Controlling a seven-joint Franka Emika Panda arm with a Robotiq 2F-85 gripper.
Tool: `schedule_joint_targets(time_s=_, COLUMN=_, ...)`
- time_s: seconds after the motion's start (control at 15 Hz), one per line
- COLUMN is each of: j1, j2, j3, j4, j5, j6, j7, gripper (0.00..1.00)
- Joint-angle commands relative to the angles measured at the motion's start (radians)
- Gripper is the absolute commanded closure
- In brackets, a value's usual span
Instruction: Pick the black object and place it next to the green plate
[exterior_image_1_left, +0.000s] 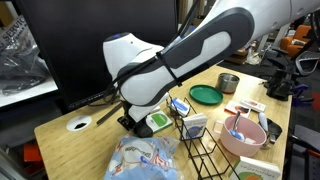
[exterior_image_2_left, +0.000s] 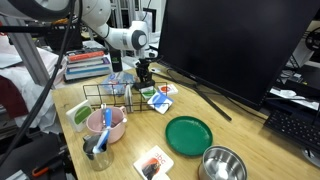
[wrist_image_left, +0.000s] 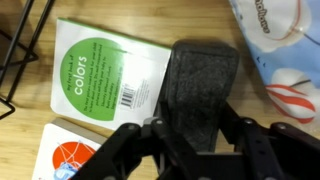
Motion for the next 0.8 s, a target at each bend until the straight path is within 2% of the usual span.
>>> schedule_joint_targets(time_s=0.0, j1=-0.016, j2=-0.015, j3=0.016, j4=-0.003, j5=0.021, j6=0.000, j7=-0.021, gripper=0.73)
schedule_joint_targets(time_s=0.27, j1=-0.021, j2=-0.051, j3=0.016, j4=-0.031, j5=0.020, j6=0.025, j7=-0.020, gripper=0.74)
schedule_joint_targets(time_s=0.73, j1=-0.049, j2=-0.206, j3=0.020, j4=-0.160, j5=0.022, j6=0.089, j7=-0.047, gripper=0.74)
